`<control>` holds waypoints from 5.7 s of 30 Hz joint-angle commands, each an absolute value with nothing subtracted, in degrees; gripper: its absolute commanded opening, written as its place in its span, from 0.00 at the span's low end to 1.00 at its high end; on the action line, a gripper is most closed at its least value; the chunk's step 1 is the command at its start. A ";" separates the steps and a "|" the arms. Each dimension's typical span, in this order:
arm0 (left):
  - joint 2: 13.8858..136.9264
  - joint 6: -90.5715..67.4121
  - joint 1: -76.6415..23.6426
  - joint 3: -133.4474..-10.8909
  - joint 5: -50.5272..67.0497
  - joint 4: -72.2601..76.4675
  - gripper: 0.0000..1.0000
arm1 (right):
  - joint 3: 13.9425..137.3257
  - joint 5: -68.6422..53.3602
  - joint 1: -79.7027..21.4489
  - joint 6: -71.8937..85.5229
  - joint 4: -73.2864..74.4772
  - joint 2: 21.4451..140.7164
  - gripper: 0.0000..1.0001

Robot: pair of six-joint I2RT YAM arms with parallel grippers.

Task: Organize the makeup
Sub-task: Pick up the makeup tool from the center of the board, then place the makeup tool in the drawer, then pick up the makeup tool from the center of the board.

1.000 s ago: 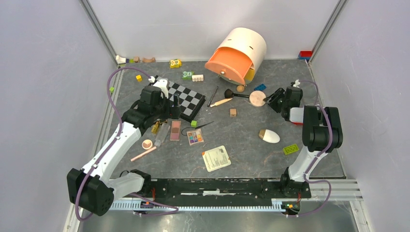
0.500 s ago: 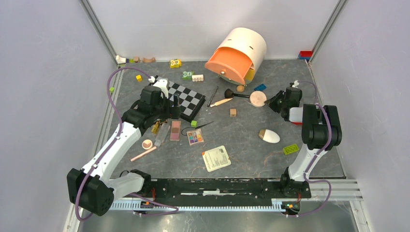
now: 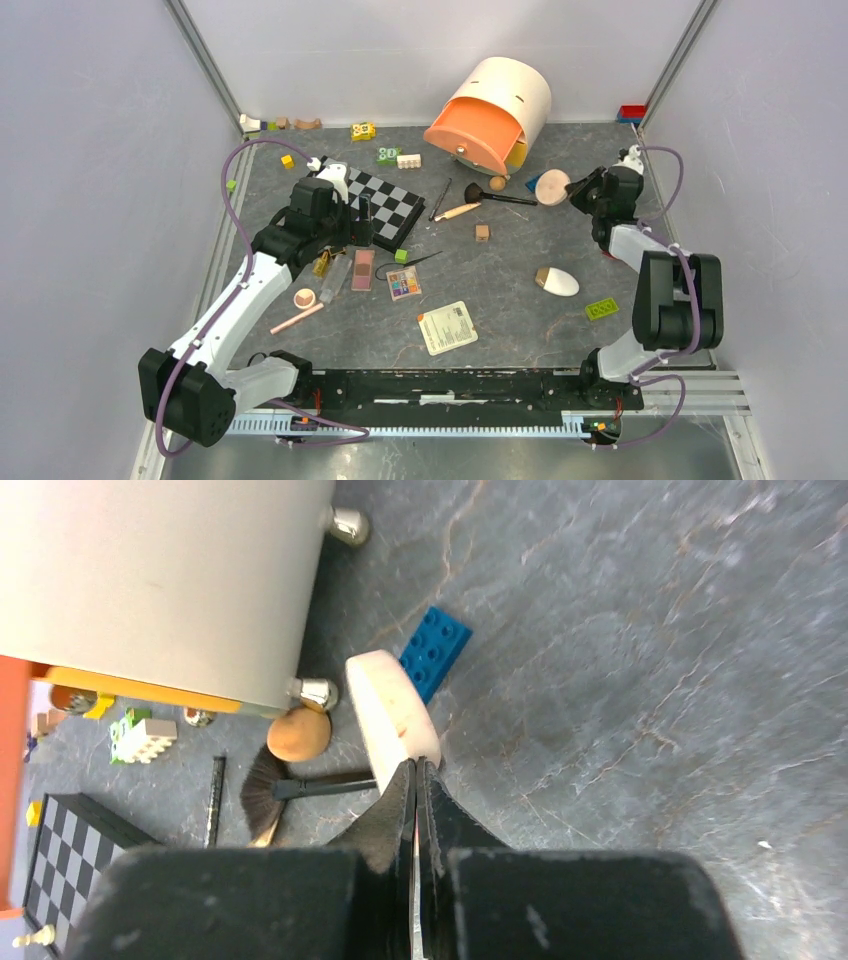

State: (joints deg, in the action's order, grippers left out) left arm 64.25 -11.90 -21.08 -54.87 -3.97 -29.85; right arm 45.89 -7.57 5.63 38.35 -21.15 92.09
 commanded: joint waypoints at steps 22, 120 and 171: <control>63.08 -10.99 -20.90 -54.67 -4.73 -28.11 1.00 | 65.19 1.72 -2.33 27.89 -9.48 75.44 0.00; 62.96 -10.37 -20.83 -54.67 -3.46 -28.30 1.00 | 60.39 18.54 -14.40 26.78 -7.53 77.79 0.59; 63.57 -10.55 -20.82 -54.76 -2.50 -28.22 1.00 | 60.14 -7.72 -8.92 49.22 -44.63 120.03 0.62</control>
State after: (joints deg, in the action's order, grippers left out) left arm 64.03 -11.90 -21.06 -54.87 -3.86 -29.87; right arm 56.75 -7.53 -8.86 48.69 -42.89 118.58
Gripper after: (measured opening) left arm 0.997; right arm 0.622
